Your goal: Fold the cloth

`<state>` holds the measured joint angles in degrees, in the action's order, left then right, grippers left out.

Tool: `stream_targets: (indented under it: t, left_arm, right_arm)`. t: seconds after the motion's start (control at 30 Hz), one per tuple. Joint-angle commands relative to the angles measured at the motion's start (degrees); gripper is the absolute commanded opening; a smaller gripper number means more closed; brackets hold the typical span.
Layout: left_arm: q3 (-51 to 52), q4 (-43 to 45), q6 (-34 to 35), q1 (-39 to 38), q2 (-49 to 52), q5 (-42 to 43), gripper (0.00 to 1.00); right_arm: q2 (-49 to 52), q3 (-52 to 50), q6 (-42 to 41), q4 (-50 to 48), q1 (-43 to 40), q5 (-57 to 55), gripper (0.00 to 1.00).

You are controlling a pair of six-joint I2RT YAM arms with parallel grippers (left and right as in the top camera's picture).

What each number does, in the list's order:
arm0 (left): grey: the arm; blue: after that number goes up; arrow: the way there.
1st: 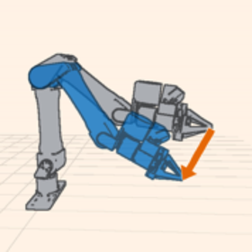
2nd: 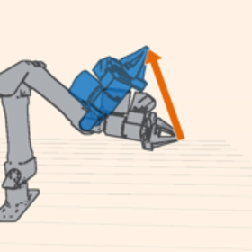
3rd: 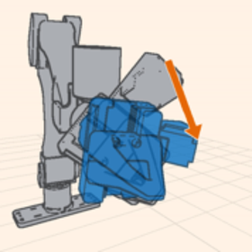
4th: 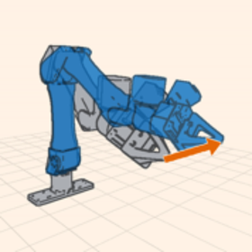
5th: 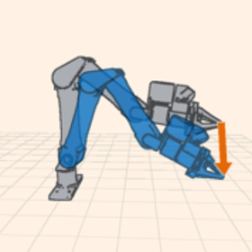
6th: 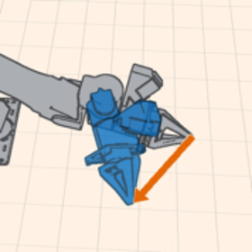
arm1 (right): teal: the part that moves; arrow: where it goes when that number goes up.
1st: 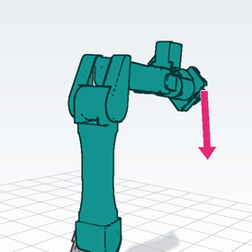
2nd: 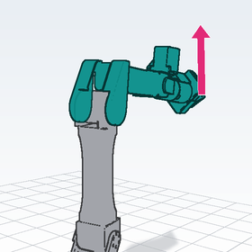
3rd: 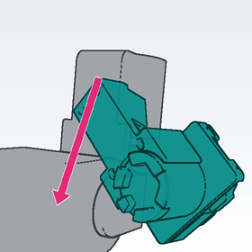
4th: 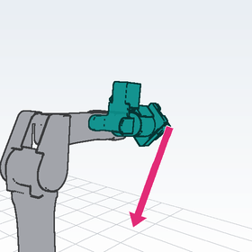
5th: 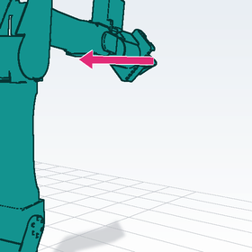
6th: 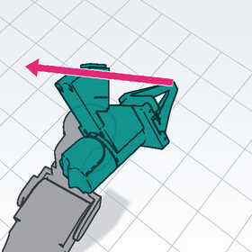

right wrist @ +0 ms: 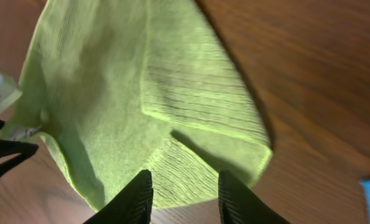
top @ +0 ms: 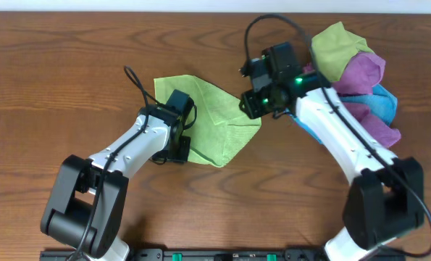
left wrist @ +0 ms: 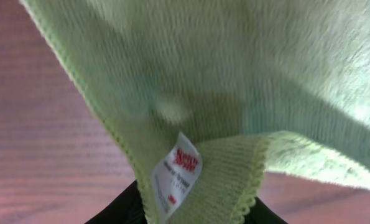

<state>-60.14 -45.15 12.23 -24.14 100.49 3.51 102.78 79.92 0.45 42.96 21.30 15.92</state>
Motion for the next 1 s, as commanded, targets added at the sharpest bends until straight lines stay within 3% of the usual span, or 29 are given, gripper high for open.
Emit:
stream_targets:
  t: [0.0,0.23,0.4,0.53,0.77,0.9,0.97]
  left_arm:
    - [-0.8,-2.3,0.3,0.1,-0.7,0.1,0.37]
    - [-0.8,-9.0,0.3,0.1,-0.7,-2.5,0.35]
    - [-0.8,-13.0,0.3,0.1,-0.7,-3.1,0.41]
    - [-0.8,-14.8,2.7,0.1,-0.7,-4.1,0.37]
    - [-4.4,-10.0,3.2,0.1,-3.0,-4.0,0.35]
    - [-5.8,-3.5,3.2,0.1,-4.8,-3.6,0.5]
    - [-5.7,-0.8,3.2,0.1,-4.7,-3.5,0.5]
  right_arm:
    - [0.2,-0.1,2.0,-0.8,1.6,1.0,0.35]
    - [0.2,-0.1,2.0,-1.9,2.0,1.0,0.37]
    - [0.2,-0.1,2.1,-1.9,2.0,1.0,0.39]
    - [0.2,-0.1,2.3,-2.1,2.0,1.0,0.4]
    - [0.2,-0.1,2.7,-2.1,2.0,1.0,0.41]
    - [0.2,-0.1,3.5,-2.5,2.0,1.0,0.41]
    - [0.2,-0.1,3.5,-3.1,2.0,1.0,0.4]
